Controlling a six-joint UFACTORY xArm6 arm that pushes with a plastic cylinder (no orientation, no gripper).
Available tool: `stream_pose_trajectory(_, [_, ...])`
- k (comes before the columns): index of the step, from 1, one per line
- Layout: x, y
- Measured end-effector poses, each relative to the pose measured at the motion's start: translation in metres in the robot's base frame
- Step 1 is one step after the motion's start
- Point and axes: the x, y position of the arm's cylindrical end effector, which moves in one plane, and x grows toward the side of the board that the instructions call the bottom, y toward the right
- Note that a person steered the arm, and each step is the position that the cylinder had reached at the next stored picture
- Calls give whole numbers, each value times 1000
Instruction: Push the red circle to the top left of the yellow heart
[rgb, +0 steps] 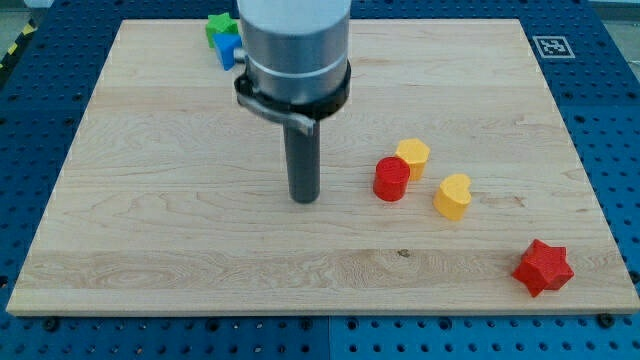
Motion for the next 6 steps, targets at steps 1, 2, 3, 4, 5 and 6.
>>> stream_pose_trajectory(1, [0,10])
stream_pose_trajectory(2, [0,42])
stream_pose_trajectory(3, [-2,68])
stream_pose_trajectory(4, [-4,76])
stream_pose_trajectory(5, [-7,86])
stream_pose_trajectory(6, [-13,93])
